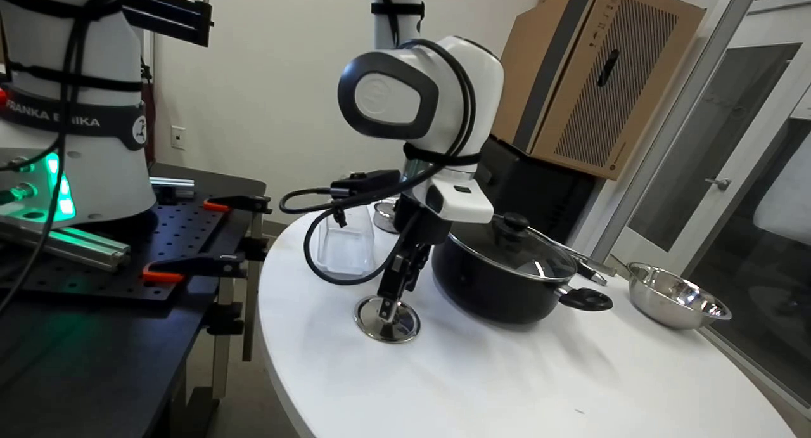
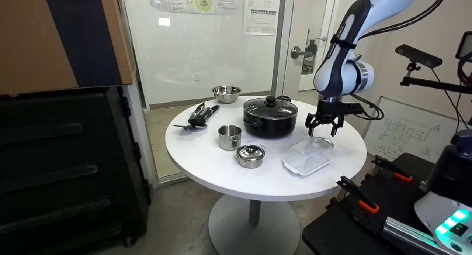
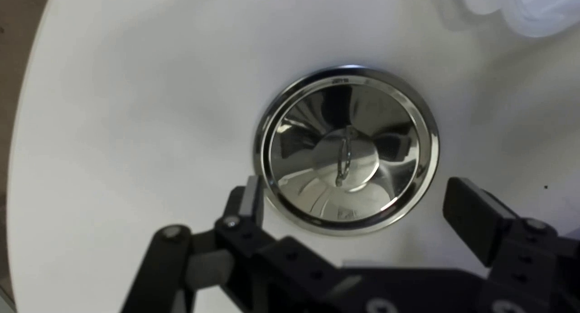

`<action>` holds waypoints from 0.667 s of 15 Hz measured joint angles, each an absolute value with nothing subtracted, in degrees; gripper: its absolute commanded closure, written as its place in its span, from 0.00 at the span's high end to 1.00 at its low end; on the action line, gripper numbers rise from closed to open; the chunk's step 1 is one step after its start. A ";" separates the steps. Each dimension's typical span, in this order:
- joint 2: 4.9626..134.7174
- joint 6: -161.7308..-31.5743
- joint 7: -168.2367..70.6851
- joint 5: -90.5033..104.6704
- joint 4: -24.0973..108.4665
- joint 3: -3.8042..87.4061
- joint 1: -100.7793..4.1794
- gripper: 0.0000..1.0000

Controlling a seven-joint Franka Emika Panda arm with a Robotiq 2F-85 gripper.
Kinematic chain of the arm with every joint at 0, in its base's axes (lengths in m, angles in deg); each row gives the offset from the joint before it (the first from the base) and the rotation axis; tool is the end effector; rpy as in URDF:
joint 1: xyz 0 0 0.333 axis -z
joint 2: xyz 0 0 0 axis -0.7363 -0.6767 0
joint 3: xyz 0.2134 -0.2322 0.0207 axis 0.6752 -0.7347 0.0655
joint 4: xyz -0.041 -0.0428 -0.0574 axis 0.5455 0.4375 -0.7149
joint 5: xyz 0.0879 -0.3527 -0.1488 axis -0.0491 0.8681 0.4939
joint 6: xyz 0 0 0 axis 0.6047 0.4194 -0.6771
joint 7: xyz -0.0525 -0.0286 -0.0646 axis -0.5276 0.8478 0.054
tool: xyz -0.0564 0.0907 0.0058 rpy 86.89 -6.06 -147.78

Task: Take the silver lid from the table and put it on the silver pot

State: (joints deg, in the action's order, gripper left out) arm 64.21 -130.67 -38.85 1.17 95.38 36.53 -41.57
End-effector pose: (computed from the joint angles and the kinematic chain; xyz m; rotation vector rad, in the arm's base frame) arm 0.4299 -0.1264 0.1344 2.9737 -0.8478 0.0334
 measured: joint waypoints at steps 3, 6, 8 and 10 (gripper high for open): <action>62.65 -130.67 -38.85 0.85 94.34 36.84 -41.78 1.00; 61.84 -130.67 -38.86 0.42 94.00 37.41 -41.80 0.99; 61.81 -130.67 -38.87 0.12 94.01 37.70 -41.80 0.98; 61.81 -130.67 -38.88 -0.20 94.00 37.78 -41.79 0.95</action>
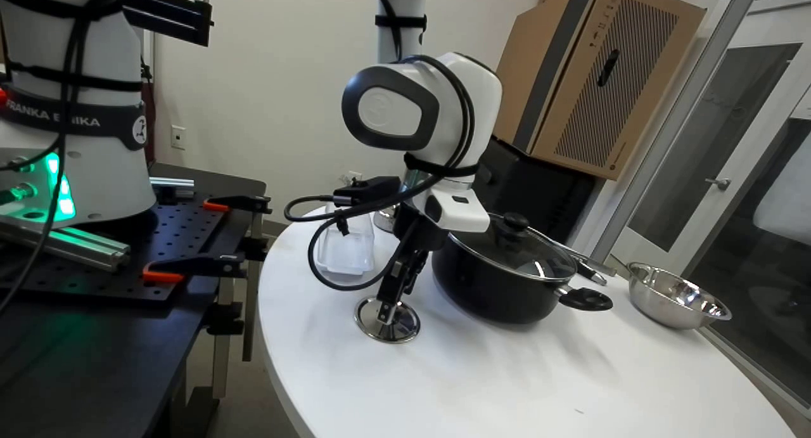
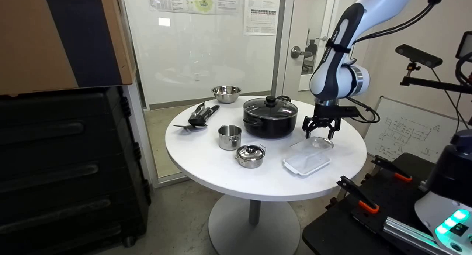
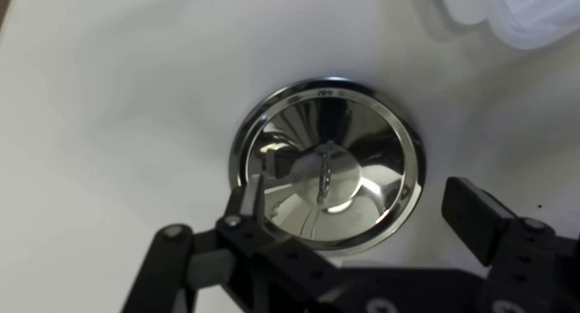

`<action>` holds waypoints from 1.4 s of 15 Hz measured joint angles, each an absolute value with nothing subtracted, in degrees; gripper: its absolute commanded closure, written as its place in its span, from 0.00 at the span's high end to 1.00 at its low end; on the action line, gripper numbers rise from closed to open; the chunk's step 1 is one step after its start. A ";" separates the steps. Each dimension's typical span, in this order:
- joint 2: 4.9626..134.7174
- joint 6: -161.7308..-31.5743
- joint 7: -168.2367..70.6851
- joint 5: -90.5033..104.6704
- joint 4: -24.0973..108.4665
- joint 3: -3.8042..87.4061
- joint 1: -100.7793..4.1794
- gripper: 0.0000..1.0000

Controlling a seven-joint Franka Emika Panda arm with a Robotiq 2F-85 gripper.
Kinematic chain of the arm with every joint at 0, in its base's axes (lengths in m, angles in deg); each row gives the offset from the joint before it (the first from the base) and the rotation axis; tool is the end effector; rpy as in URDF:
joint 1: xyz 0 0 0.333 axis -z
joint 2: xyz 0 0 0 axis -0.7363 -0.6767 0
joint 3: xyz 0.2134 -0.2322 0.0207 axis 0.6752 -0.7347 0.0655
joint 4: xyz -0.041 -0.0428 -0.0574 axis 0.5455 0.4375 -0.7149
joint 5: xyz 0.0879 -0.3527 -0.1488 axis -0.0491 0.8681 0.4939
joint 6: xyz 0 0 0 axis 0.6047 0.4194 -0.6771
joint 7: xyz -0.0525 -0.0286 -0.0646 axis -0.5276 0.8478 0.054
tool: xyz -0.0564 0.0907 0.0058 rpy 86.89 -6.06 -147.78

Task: Take the silver lid from the table and put it on the silver pot

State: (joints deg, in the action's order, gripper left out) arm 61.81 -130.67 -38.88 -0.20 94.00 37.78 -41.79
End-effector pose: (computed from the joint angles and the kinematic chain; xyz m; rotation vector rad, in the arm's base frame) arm 0.4349 -0.1172 0.1212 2.9819 -0.8455 0.0064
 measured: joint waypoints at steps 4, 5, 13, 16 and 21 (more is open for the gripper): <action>61.81 -130.67 -38.88 -0.62 93.96 37.76 -41.54 0.95; 61.81 -130.67 -38.88 -0.71 93.96 37.75 -41.47 0.95; 61.52 -130.67 -38.88 -0.85 93.96 37.44 -41.33 0.35; 61.46 -130.75 -38.88 -0.86 93.92 37.37 -41.33 0.12; 61.43 -130.82 -38.88 -0.86 93.56 37.12 -41.33 0.00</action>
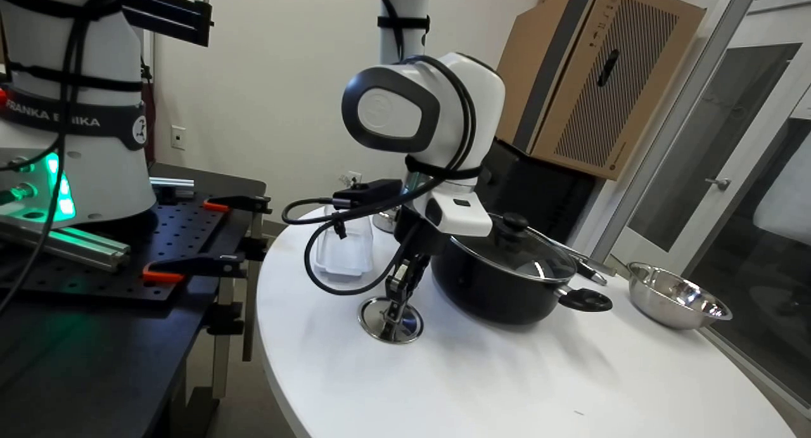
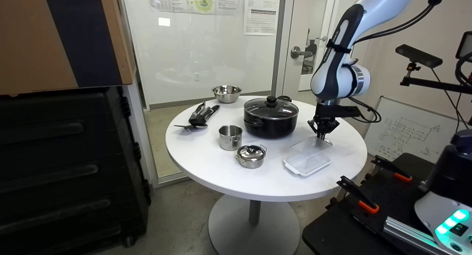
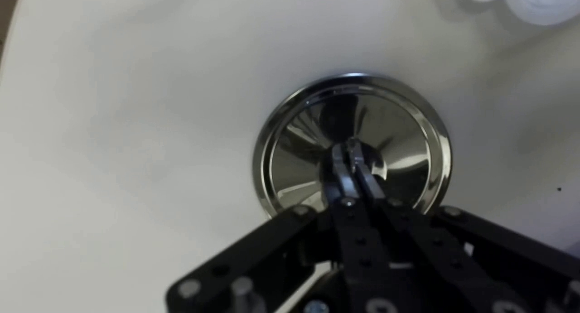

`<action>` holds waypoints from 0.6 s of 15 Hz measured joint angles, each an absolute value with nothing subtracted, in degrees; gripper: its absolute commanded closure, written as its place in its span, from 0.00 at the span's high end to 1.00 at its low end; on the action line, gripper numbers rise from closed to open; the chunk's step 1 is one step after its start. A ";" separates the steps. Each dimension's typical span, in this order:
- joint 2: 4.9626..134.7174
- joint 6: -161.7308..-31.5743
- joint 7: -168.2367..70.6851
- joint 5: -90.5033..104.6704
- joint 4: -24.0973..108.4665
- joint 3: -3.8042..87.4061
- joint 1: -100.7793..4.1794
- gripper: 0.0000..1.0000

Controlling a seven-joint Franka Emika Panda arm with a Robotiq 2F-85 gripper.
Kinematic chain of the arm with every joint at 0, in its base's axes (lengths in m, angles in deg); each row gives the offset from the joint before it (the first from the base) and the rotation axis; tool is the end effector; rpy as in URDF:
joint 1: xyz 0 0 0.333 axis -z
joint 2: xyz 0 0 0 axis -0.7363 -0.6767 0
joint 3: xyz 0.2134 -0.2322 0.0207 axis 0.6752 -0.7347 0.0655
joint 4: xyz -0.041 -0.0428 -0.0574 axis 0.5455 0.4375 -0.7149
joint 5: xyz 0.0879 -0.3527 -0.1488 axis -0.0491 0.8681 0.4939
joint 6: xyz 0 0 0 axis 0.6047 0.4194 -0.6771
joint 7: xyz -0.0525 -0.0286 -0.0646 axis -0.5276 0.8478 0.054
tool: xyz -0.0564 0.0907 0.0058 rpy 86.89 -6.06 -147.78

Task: Take the silver lid from the table and put it on the silver pot

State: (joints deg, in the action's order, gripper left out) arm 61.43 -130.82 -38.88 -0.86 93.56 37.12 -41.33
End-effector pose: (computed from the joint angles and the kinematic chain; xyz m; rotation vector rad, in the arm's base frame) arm 0.4347 -0.1276 0.1208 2.9659 -0.8881 0.0134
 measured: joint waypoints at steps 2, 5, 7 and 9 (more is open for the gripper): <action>61.46 -130.87 -38.88 -0.86 93.55 37.08 -41.34 0.00; 61.46 -130.89 -38.88 -0.86 93.52 37.04 -41.33 0.00; 61.77 -130.70 -39.17 -0.86 93.65 37.14 -41.10 0.00; 63.98 -129.07 -41.18 -0.96 94.49 37.96 -39.61 0.00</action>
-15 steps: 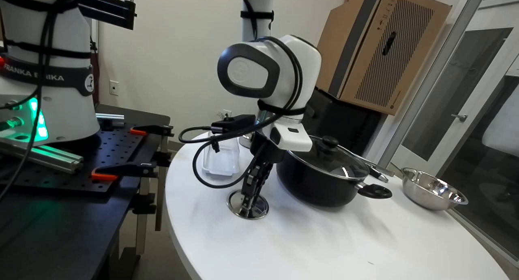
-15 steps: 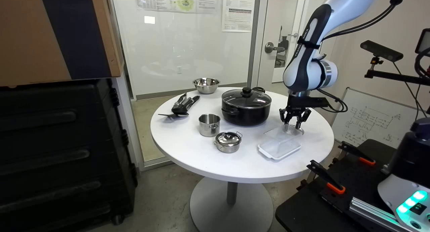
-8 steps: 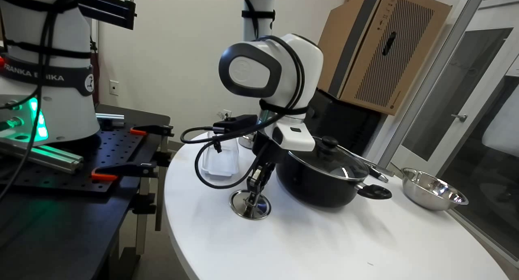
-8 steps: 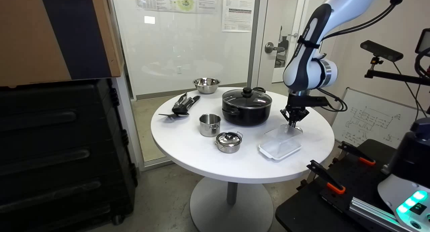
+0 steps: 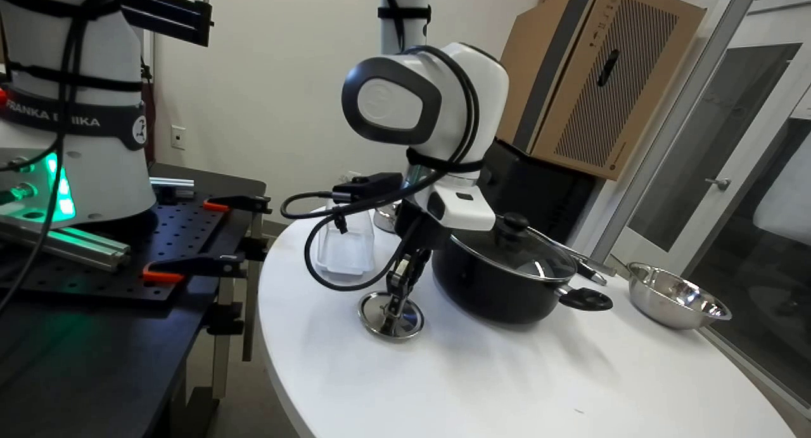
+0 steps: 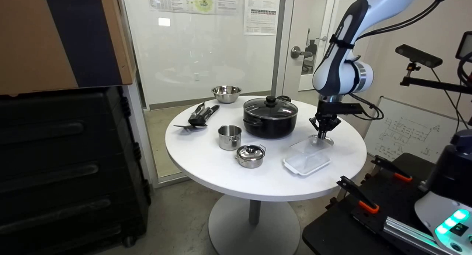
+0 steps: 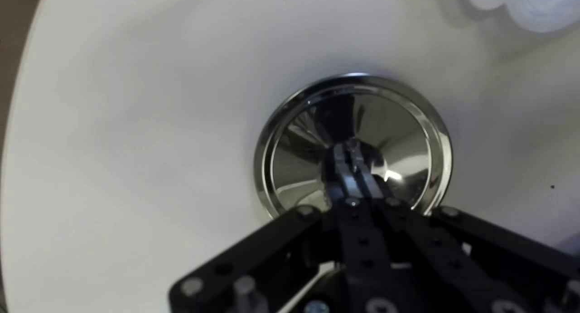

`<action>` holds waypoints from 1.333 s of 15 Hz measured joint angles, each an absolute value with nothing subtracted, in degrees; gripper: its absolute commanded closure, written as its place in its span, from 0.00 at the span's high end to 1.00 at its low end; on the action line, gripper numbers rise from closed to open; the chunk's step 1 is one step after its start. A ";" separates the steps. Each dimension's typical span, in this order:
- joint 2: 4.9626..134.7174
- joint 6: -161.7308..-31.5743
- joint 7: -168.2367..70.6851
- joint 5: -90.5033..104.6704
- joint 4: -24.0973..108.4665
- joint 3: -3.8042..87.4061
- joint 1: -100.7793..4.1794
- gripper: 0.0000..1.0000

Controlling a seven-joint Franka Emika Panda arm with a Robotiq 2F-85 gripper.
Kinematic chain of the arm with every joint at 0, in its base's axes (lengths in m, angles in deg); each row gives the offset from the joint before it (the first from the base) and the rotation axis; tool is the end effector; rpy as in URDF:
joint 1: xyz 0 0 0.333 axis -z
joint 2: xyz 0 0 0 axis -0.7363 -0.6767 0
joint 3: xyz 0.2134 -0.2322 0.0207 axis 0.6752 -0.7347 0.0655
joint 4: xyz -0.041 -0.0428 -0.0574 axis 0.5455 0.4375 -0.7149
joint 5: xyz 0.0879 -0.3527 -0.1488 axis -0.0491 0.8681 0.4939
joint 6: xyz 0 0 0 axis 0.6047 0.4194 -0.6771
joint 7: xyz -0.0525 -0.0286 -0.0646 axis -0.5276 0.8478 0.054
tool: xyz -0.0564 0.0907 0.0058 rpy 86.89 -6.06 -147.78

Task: Take the silver lid from the table and put it on the silver pot

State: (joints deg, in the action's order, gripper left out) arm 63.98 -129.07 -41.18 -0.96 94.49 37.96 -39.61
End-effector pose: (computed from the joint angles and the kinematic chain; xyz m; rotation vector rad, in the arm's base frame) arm 0.4313 -0.1322 0.1334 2.9884 -0.8627 0.0060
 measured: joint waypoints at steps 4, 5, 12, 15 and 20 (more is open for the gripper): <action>75.57 -119.39 -50.16 -0.99 97.78 38.31 -34.82 0.00; 78.89 -116.21 -52.54 -0.95 98.40 37.83 -34.03 0.00; 95.21 -102.51 -58.35 0.85 100.41 37.44 -36.12 0.00; 97.05 -102.25 -57.44 0.91 100.59 40.70 -40.11 0.00; 97.21 -102.50 -52.18 0.46 99.60 47.34 -47.60 0.00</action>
State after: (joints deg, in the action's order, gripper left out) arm 97.21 -102.50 -52.18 0.46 99.60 47.34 -47.60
